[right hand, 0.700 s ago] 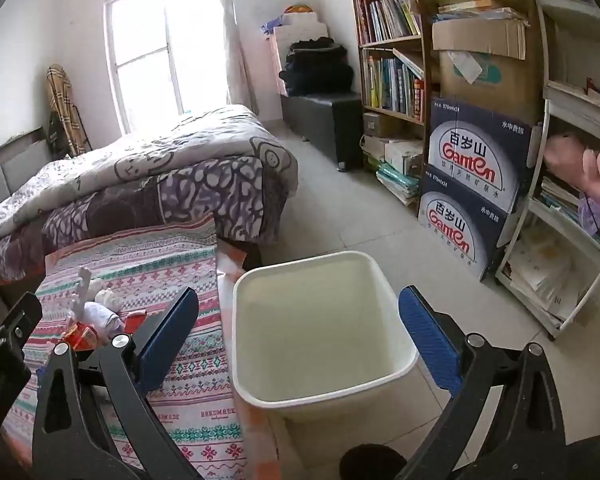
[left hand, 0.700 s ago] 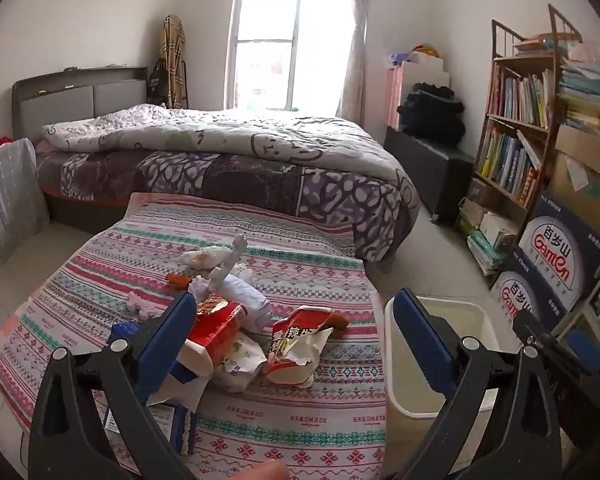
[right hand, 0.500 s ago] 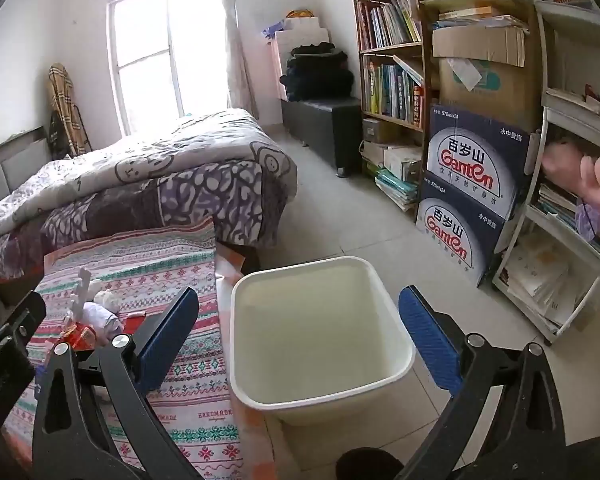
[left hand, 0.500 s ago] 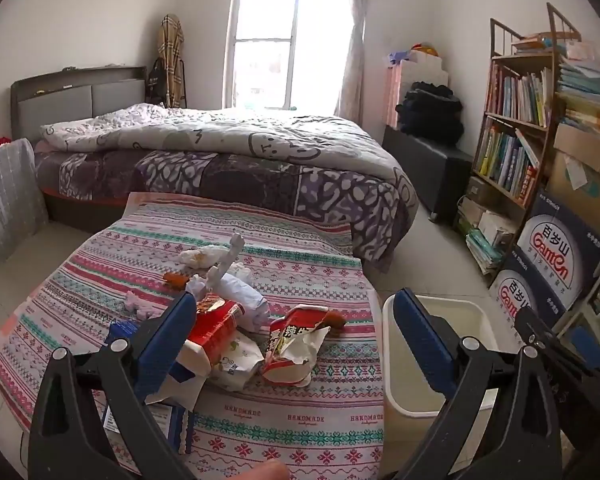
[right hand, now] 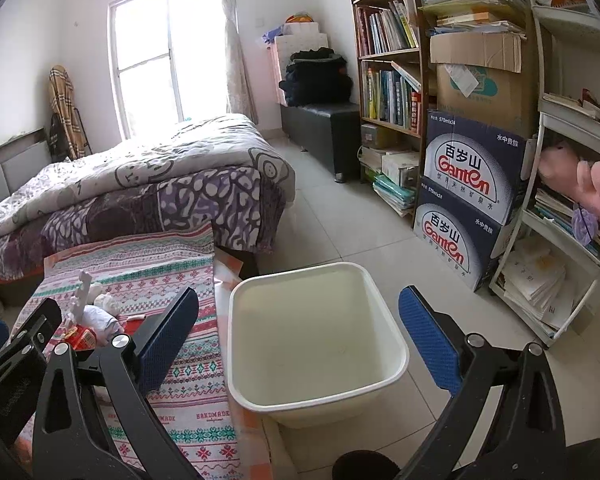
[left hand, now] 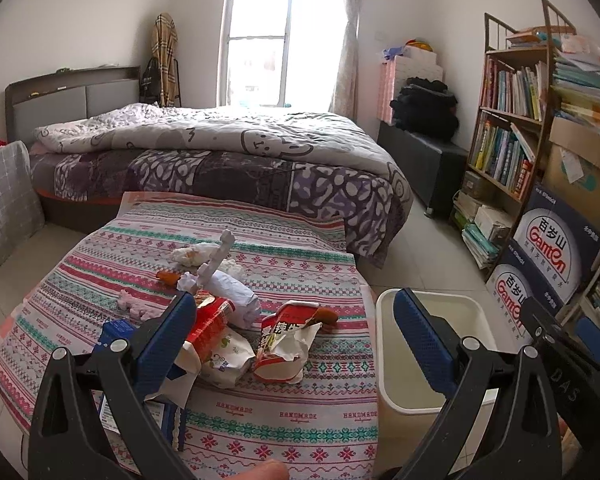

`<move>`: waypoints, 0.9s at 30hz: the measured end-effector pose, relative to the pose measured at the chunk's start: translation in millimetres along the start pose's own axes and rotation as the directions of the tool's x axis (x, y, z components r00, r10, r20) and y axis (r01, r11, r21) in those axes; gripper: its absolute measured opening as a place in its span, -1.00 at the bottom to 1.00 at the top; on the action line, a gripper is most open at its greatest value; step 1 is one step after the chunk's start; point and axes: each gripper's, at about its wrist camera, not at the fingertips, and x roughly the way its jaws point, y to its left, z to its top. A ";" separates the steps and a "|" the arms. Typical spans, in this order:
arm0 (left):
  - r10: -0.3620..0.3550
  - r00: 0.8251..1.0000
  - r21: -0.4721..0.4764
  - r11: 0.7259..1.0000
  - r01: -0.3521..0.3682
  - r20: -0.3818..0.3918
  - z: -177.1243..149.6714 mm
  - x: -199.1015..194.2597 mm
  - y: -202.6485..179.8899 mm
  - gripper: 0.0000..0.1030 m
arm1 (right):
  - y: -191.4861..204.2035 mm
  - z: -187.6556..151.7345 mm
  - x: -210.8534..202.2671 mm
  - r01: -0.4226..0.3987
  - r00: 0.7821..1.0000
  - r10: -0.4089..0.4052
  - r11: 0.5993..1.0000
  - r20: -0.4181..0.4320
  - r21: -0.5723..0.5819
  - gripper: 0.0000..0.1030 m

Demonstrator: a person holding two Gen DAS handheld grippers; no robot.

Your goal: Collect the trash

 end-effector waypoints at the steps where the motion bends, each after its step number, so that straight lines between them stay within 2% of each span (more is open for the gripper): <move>1: 0.000 1.000 0.000 1.000 0.000 0.000 0.3 0.2 -0.9 0.87 | 0.7 -0.2 -0.2 0.000 1.000 0.000 1.000 -0.001 0.000 0.86; 27: 0.006 1.000 0.009 1.000 -0.006 -0.009 -1.8 4.5 -4.1 0.87 | 1.3 -7.4 -2.0 0.004 1.000 -0.004 1.000 -0.008 -0.021 0.86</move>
